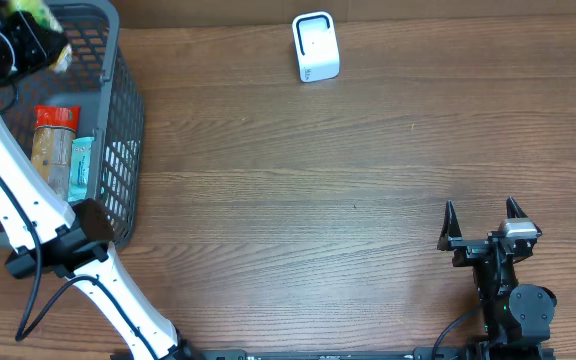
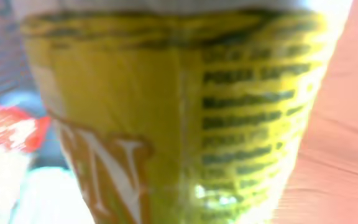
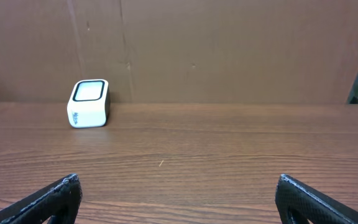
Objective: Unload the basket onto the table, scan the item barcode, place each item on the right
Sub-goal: 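Lift the snack bag out and carry it toward the white scanner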
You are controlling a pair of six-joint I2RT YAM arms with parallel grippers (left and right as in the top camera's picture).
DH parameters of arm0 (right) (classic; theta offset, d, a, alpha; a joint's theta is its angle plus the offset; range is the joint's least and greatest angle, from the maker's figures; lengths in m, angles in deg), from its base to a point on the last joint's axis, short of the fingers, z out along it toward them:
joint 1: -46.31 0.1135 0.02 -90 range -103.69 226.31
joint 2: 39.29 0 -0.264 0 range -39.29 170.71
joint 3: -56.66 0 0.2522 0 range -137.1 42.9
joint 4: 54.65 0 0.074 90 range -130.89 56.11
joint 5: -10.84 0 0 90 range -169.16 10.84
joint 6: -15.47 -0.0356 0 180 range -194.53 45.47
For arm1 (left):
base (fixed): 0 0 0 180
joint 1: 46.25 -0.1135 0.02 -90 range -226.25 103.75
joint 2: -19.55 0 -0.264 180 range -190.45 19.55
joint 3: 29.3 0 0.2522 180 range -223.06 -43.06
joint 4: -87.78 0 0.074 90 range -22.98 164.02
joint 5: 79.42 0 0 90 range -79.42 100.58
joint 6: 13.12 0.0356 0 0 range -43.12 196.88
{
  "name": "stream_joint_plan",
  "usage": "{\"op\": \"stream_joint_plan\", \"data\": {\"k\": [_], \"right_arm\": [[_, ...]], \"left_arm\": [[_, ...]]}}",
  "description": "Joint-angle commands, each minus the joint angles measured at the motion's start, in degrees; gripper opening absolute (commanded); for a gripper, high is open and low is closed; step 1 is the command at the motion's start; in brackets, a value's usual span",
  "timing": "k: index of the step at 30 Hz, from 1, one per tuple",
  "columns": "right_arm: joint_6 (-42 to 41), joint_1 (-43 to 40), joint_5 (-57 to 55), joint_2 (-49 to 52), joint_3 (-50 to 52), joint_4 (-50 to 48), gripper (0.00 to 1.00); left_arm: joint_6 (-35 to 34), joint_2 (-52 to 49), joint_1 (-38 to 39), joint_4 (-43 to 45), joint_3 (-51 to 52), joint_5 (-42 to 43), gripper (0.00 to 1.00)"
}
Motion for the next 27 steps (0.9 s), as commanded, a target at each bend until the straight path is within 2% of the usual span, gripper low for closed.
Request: {"op": "stream_joint_plan", "data": {"k": [1,8,12,15,21,27], "right_arm": [[0.3,-0.2,-0.5,-0.6,0.6,-0.4,1.0],[0.2,-0.2,-0.5,-0.6,0.6,-0.4,1.0],[0.3,-0.2,-0.5,-0.6,0.6,-0.4,1.0],[0.3,-0.2,-0.5,-0.6,0.6,-0.4,1.0],[0.2,-0.2,-0.5,-0.6,0.6,-0.4,1.0],[0.3,-0.2,-0.5,-0.6,0.6,-0.4,1.0]], "left_arm": [[-0.9,2.4,0.5,1.4,-3.4,16.4,0.07],[-1.9,3.3,6.7,1.5,-3.4,32.7,0.04],[-1.9,3.3,15.7,1.5,-3.4,30.4,0.05],[-4.1,3.1,24.2,0.5,-3.3,18.7,0.08],[-9.5,1.4,43.5,-1.1,1.4,-14.7,0.05],[-18.1,-1.9,55.0,2.3,11.4,-35.8,0.06]]}}
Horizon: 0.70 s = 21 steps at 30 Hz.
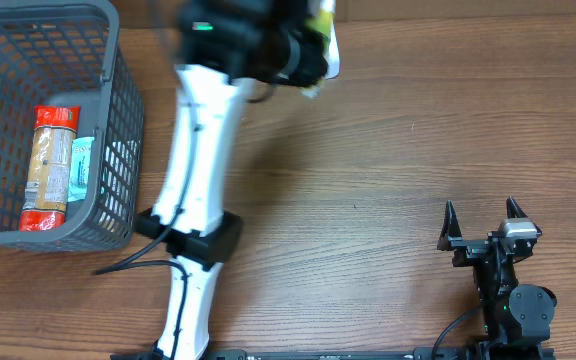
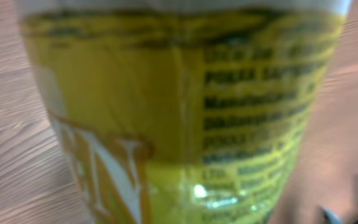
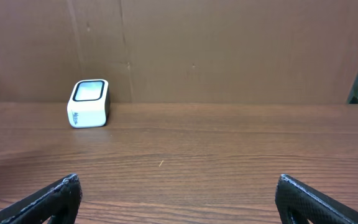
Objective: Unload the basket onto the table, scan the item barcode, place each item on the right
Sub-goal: 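Lift the snack bag out and carry it toward the white scanner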
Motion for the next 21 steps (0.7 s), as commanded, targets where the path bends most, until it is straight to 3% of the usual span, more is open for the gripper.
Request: {"op": "stream_joint_plan", "data": {"k": [1,6,10,18,21], "right_arm": [[0.2,-0.2,-0.5,-0.6,0.6,-0.3,1.0],[0.2,-0.2,-0.5,-0.6,0.6,-0.3,1.0],[0.2,-0.2,-0.5,-0.6,0.6,-0.3,1.0],[0.2,-0.2,-0.5,-0.6,0.6,-0.3,1.0],[0.2,-0.2,-0.5,-0.6,0.6,-0.3,1.0]], "left_arm": [[-8.7,-2.9,4.6,3.5,5.8,-20.8,0.06],[-18.3,-9.6,8.0,13.5,15.0,-22.1,0.04],[-24.7,-15.9,8.6,18.7,17.0,-20.7,0.14],[-26.8,-24.7,8.6,22.0,17.0,-12.2,0.15],[-26.3,-25.1,8.7,21.9,17.0,-11.0,0.31]]}}
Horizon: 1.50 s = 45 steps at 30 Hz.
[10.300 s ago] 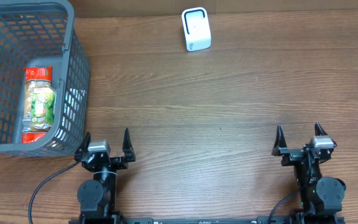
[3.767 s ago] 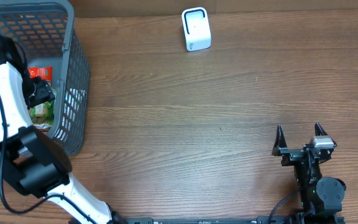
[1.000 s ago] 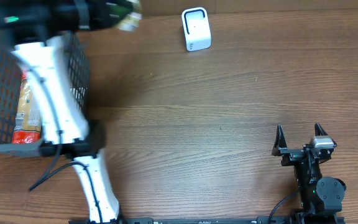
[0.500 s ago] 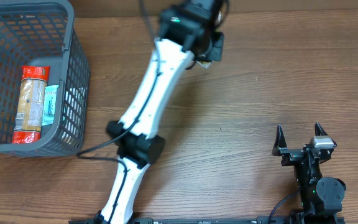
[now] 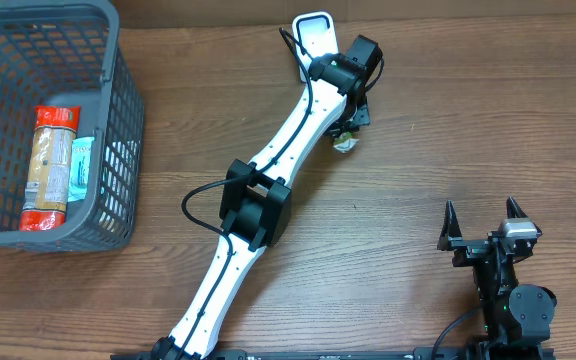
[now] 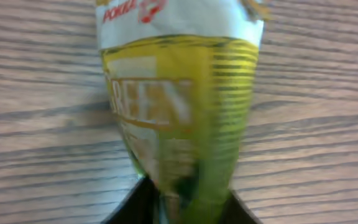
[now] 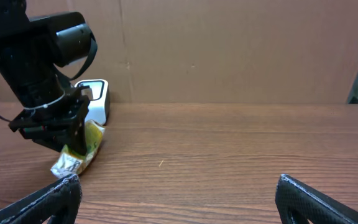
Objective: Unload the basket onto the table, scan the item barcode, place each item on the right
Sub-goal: 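Lift the snack bag out and carry it toward the white scanner, then hold the snack bag under the scanner, then set it on the table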
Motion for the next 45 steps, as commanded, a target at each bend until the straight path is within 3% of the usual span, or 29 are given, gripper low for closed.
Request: {"op": "stream_joint_plan", "data": {"k": [1,4,5,10,18,24,32,36,38,42,45], "right_arm": [[0.2,-0.2,-0.5,-0.6,0.6,-0.3,1.0],[0.2,-0.2,-0.5,-0.6,0.6,-0.3,1.0],[0.2,-0.2,-0.5,-0.6,0.6,-0.3,1.0],[0.3,-0.2,-0.5,-0.6,0.6,-0.3,1.0],[0.3,-0.2,-0.5,-0.6,0.6,-0.3,1.0],[0.3,-0.2,-0.5,-0.6,0.6,-0.3,1.0],[0.3,-0.2,-0.5,-0.6,0.6,-0.3,1.0],[0.3,-0.2,-0.5,-0.6,0.6,-0.3,1.0],[0.2,-0.2,-0.5,-0.6,0.6,-0.3,1.0],[0.2,-0.2,-0.5,-0.6,0.6,-0.3,1.0],[0.2,-0.2,-0.5,-0.6,0.6,-0.3,1.0]], "left_arm": [[-0.6,-1.4,0.2,0.1,-0.4,3.3,0.34],[2.8,-1.2,-0.1,-0.7,-2.3,5.4,0.49],[3.3,-1.1,-0.3,-1.4,-3.5,6.3,0.49],[5.1,-1.1,-0.8,-6.2,-11.9,9.3,0.5],[7.8,-1.1,-0.7,-13.6,-24.0,6.6,0.42],[7.0,-2.2,-0.7,-13.3,-20.4,-4.9,0.5],[7.0,-3.3,-0.4,-2.2,-8.5,-4.4,0.45],[7.0,-3.3,-0.3,-1.1,-5.5,-4.3,0.45],[7.0,-3.3,-0.3,-1.3,-4.5,-4.1,0.39],[7.0,-3.3,-0.3,-3.1,-3.8,-0.5,0.15],[7.2,-3.3,-0.3,-5.3,-3.8,4.7,0.06]]}}
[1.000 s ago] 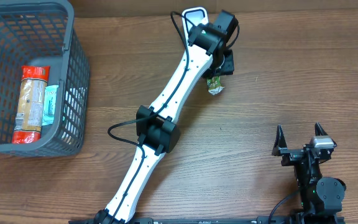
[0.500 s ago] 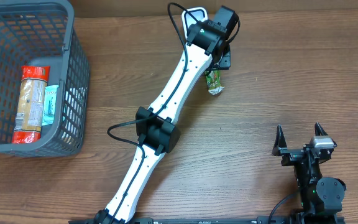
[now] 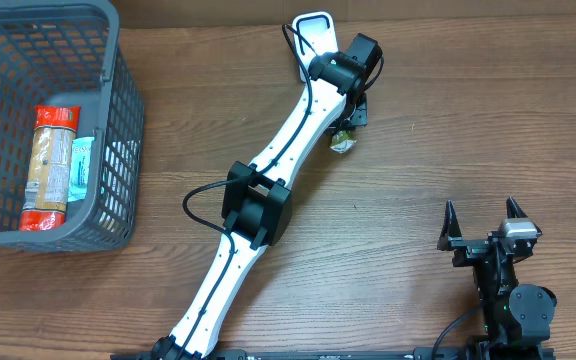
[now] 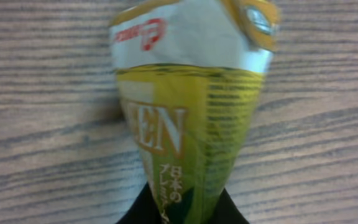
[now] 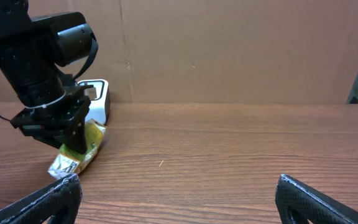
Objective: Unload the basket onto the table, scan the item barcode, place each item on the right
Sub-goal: 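Hold the snack bag under the scanner, then set it on the table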
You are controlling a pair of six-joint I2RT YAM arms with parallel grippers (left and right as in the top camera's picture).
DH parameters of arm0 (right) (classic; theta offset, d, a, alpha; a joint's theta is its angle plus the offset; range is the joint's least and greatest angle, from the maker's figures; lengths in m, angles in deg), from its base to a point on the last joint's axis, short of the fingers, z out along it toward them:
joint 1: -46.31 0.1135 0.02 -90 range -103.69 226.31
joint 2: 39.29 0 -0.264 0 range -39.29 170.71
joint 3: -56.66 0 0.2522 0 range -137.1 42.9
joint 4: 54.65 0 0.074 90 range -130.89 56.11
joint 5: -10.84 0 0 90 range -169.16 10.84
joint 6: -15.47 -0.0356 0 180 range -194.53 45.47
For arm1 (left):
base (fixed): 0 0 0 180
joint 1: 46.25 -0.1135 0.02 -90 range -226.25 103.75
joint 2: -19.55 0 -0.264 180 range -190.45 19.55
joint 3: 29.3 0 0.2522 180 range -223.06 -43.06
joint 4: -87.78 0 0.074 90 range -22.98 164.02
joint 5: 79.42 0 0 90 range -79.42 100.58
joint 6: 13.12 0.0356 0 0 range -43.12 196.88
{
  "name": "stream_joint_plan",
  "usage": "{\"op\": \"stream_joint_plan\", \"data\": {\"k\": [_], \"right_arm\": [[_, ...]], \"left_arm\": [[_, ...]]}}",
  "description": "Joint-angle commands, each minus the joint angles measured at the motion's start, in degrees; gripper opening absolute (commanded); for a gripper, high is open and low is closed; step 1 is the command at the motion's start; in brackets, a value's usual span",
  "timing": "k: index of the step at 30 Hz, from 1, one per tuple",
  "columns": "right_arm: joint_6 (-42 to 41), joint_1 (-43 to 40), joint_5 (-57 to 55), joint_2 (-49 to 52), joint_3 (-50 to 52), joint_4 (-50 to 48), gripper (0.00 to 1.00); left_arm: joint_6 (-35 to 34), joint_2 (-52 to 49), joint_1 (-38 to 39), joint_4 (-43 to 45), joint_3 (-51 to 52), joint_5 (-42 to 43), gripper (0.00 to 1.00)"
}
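Observation:
A yellow-green snack packet point(image 4: 191, 118) with a white top and Japanese print hangs from my left gripper point(image 4: 182, 208), which is shut on its lower end. In the overhead view the packet point(image 3: 342, 140) shows just below the left gripper point(image 3: 348, 118), its free end at the table, in front of the white barcode scanner point(image 3: 313, 28). The right wrist view shows the packet point(image 5: 79, 155) below the black left wrist, with the scanner point(image 5: 98, 99) behind. My right gripper point(image 5: 178, 199) stands open near the front right, far from them.
A grey basket point(image 3: 118, 120) at the far left holds a red-capped jar point(image 3: 48, 165) and a light blue packet point(image 3: 81, 168). A brown cardboard wall point(image 5: 229, 50) backs the table. The left arm stretches diagonally across the table's middle.
The packet has shifted slightly in the left wrist view, showing more of its white top and lettering. My left gripper stays by the scanner. The right arm is unmoved.
My left gripper held the packet over the basket at the far left. Then it was beside the scanner at the back. By 1.5 s ago it was lower in front of the scanner, the packet's end near the table, and it remains there.

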Motion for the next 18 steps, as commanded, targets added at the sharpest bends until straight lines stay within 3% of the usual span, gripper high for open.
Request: {"op": "stream_joint_plan", "data": {"k": [1,9,15,16,18], "right_arm": [[0.3,-0.2,-0.5,-0.6,0.6,-0.3,1.0],[0.2,-0.2,-0.5,-0.6,0.6,-0.3,1.0],[0.2,-0.2,-0.5,-0.6,0.6,-0.3,1.0],[0.2,-0.2,-0.5,-0.6,0.6,-0.3,1.0],[0.3,-0.2,-0.5,-0.6,0.6,-0.3,1.0]], "left_arm": [[0.5,-1.0,0.1,-2.7,0.9,7.9,0.06],[1.0,-0.9,0.2,-10.6,0.9,24.7,0.04],[1.2,-0.9,2.2,-15.0,0.9,25.7,0.04],[1.4,-0.9,2.6,-14.6,0.9,25.2,0.07],[1.4,-0.9,2.9,-13.2,0.9,24.0,0.3]]}}
